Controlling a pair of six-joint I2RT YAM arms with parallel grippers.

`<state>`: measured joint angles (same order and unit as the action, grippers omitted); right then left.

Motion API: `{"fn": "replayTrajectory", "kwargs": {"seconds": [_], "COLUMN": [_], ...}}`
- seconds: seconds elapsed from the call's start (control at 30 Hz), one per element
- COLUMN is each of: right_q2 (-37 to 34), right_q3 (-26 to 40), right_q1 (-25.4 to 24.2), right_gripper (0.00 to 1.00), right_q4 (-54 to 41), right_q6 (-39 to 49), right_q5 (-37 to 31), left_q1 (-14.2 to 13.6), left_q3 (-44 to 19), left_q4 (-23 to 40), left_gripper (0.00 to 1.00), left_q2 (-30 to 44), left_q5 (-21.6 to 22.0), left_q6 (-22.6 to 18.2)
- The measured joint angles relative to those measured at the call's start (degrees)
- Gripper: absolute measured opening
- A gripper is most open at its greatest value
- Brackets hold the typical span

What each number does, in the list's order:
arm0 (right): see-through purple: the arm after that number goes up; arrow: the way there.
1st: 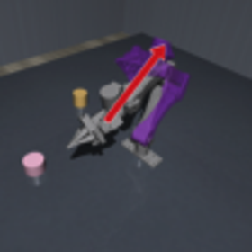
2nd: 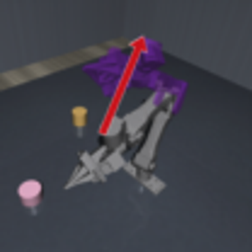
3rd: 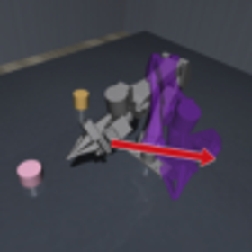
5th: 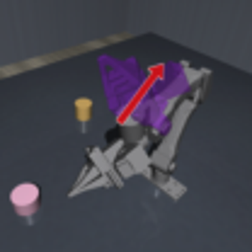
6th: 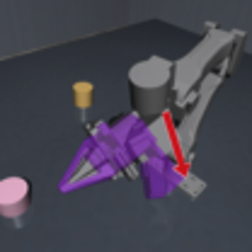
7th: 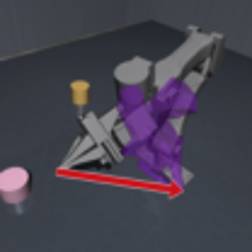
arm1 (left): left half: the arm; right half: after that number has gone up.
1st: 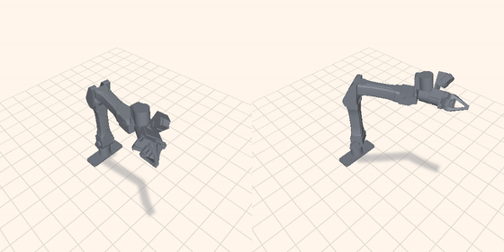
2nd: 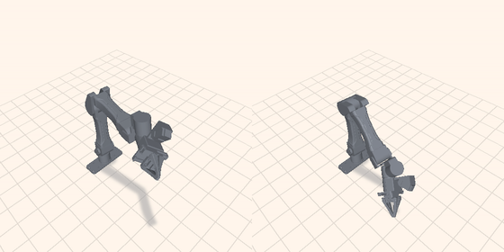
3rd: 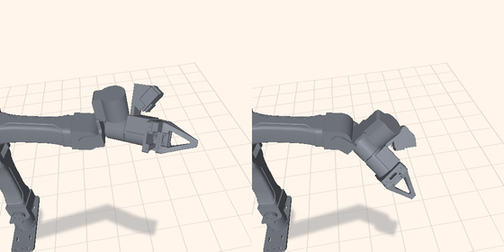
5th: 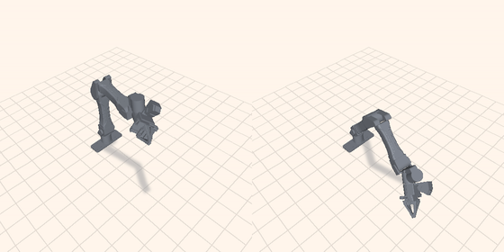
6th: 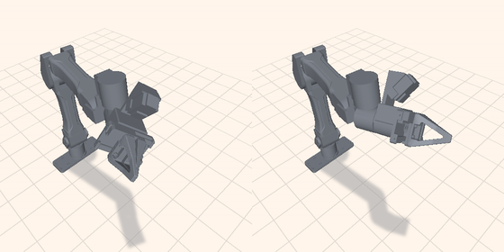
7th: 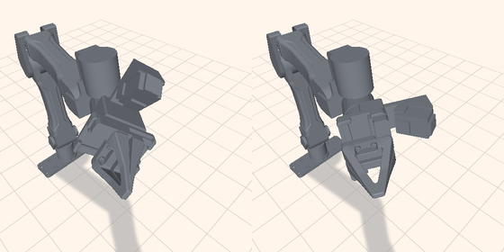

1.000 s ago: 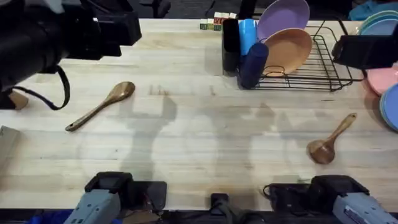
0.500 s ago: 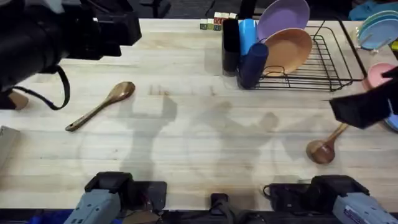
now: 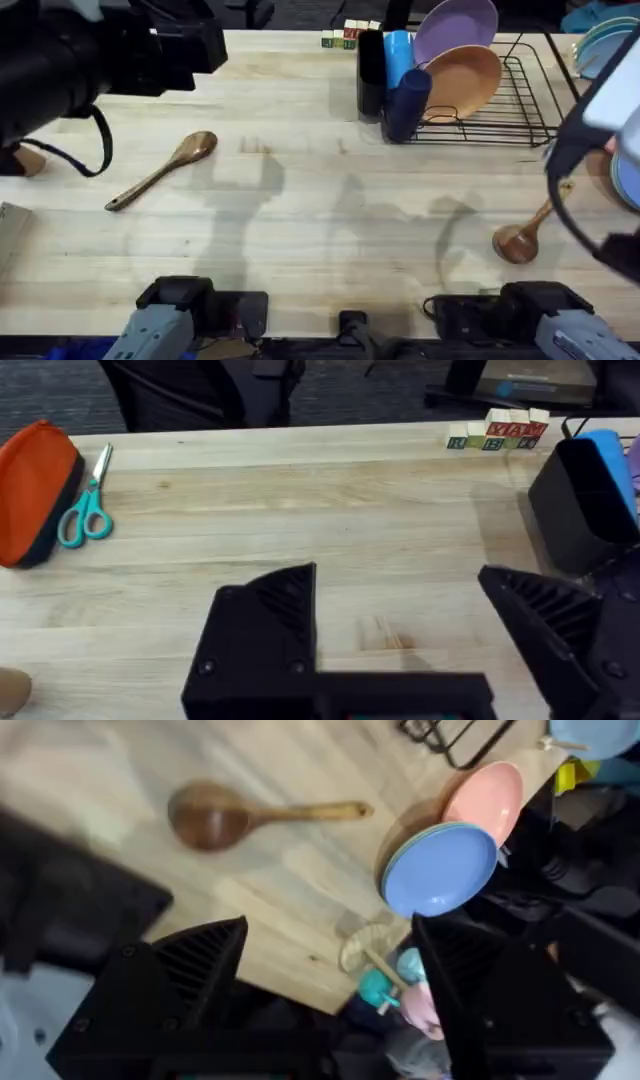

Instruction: Pick up the spoon on the table one by one and put them onto the rack

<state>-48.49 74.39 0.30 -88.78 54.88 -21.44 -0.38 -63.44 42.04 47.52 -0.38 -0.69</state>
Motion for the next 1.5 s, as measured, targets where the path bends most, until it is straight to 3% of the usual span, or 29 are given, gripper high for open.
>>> {"fn": "replayTrajectory", "kwargs": {"seconds": [0.23, 0.7, 1.0, 1.23, 1.5], "right_q2": [0.0, 0.0, -5.5, -12.0, -14.2], "right_q3": [0.0, 0.0, 0.2, 0.2, 0.2], "right_q1": [0.0, -1.4, -13.2, -21.3, -23.4], "right_gripper": [0.996, 0.996, 0.996, 0.996, 0.996], "right_q4": [-3.0, -2.5, 0.0, 2.3, 2.3], "right_q6": [8.4, 10.8, 11.2, 11.3, 21.5], "right_q5": [-3.4, -2.9, -1.0, 4.6, 7.6], "left_q1": [0.0, 0.0, 0.0, 0.0, 0.0], "left_q3": [0.0, 0.0, 0.0, 0.0, 0.0], "left_q4": [0.0, 0.0, 0.0, 0.0, 0.0], "left_gripper": [0.993, 0.993, 0.993, 0.993, 0.993], "left_q2": [0.0, 0.0, 0.0, 0.0, 0.0], "left_q5": [0.0, 0.0, 0.0, 0.0, 0.0], "left_q6": [0.0, 0.0, 0.0, 0.0, 0.0]}}
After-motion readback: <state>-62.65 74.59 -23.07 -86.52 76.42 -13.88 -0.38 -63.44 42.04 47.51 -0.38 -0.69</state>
